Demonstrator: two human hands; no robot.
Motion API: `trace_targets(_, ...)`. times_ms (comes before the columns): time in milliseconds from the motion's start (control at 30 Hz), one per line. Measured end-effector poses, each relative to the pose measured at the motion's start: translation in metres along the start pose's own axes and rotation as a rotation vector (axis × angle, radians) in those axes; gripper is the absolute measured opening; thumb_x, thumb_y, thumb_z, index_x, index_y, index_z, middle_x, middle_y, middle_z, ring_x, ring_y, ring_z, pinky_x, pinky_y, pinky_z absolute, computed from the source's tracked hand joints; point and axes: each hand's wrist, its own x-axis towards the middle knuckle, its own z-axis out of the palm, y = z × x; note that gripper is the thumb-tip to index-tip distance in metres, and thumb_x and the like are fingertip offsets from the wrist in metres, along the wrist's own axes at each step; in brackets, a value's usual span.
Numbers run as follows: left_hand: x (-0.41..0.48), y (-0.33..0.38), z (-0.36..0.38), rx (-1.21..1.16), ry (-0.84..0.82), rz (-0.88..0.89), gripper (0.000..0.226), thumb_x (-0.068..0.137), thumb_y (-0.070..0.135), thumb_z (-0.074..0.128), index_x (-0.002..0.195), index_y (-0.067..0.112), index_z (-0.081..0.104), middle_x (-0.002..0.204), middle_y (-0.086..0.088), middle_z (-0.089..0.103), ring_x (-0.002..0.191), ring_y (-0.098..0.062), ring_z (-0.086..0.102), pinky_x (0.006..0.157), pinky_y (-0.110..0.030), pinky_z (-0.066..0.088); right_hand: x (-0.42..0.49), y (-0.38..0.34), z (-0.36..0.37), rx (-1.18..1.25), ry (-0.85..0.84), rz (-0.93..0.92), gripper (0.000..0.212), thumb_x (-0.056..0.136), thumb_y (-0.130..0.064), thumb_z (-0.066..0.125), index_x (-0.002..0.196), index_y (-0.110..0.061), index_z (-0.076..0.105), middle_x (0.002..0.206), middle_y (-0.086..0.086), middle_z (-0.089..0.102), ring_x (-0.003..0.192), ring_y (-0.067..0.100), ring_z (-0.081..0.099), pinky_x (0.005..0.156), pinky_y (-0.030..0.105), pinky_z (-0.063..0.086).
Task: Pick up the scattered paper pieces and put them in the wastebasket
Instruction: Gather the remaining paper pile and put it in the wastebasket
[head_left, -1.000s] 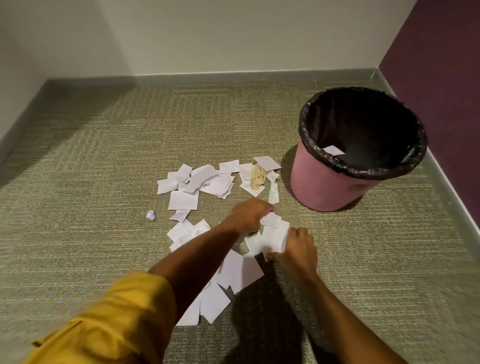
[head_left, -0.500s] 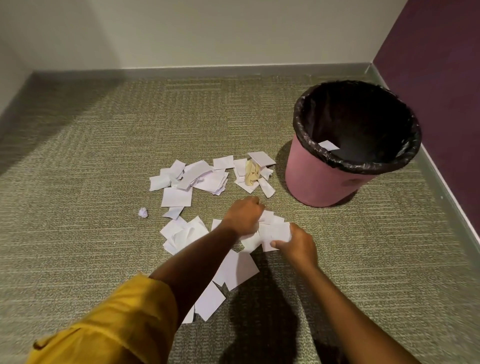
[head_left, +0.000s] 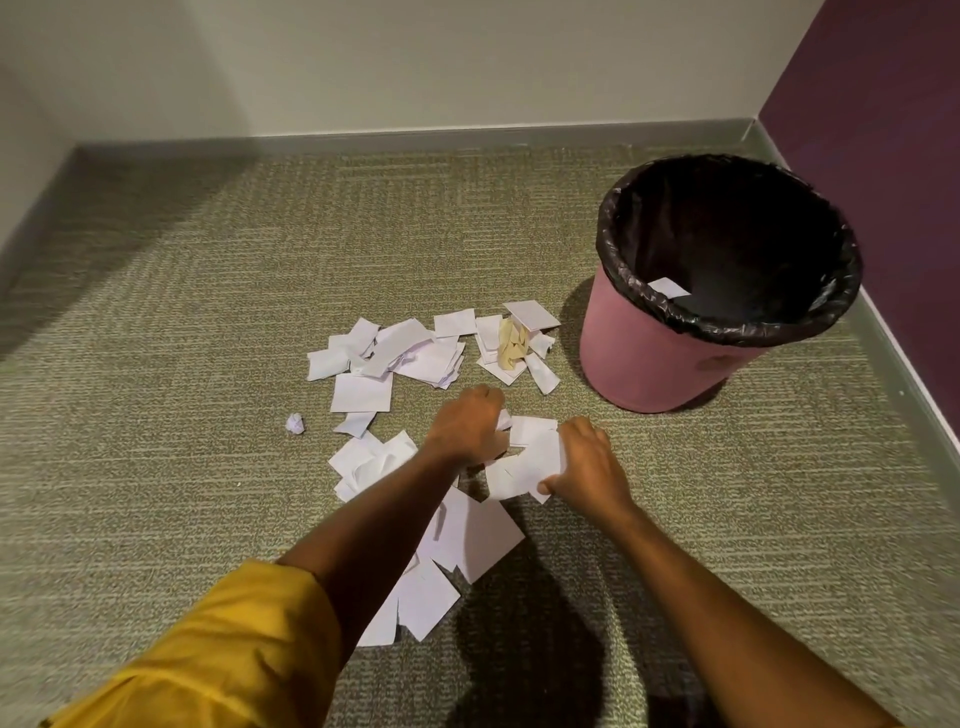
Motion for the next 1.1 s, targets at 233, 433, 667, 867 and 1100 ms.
trace_targets(233,0.015,0.030,0.000,-0.071,0.064,0.161,0.039,0.089,0.021,0.062,0.128,0.016,0.061,0.128,-0.010,0.060,0.119,-0.032,0.057,0.093,-0.045,0.051,-0.002,0.002,0.006,-0.012,0.035,0.021,0.086,0.066,-0.035,0.098,0.138,-0.014,0.055,0.137,0.001,0.053,0.127,0.025,0.048,0.092,0.042,0.055)
trace_targets(433,0.020,0.031,0.018,0.042,0.027,0.219,0.047,0.092,0.013,0.071,0.137,0.017,0.058,0.133,-0.008,0.056,0.125,-0.029,0.054,0.095,-0.049,0.057,0.000,0.002,0.004,0.020,0.002,0.054,0.091,0.061,-0.038,0.100,0.138,-0.014,0.056,0.138,0.001,0.052,0.123,0.025,0.048,0.090,0.044,0.056)
trace_targets(667,0.027,0.029,0.020,0.070,0.000,0.181,0.052,0.088,0.021,0.079,0.133,0.014,0.055,0.128,-0.012,0.059,0.123,-0.032,0.055,0.098,-0.048,0.053,0.005,0.001,0.002,0.027,-0.030,0.054,0.083,0.058,-0.034,0.100,0.127,-0.017,0.059,0.127,0.000,0.050,0.117,0.027,0.051,0.084,0.047,0.057)
trace_targets(867,0.024,0.017,0.026,-0.109,-0.025,0.059,0.045,0.092,0.017,0.071,0.133,0.013,0.054,0.131,-0.015,0.061,0.120,-0.034,0.060,0.093,-0.043,0.051,0.014,0.001,-0.001,0.009,-0.092,0.075,0.091,0.058,-0.038,0.104,0.130,-0.016,0.054,0.134,0.002,0.046,0.119,0.028,0.053,0.083,0.043,0.055)
trace_targets(1100,0.024,-0.005,0.025,-0.300,-0.029,-0.146,0.061,0.094,0.021,0.075,0.150,0.010,0.053,0.153,-0.015,0.055,0.140,-0.033,0.052,0.112,-0.041,0.044,0.024,-0.002,-0.011,0.072,-0.136,0.101,0.092,0.049,-0.036,0.108,0.113,-0.028,0.043,0.123,-0.005,0.046,0.099,0.022,0.059,0.078,0.046,0.059)
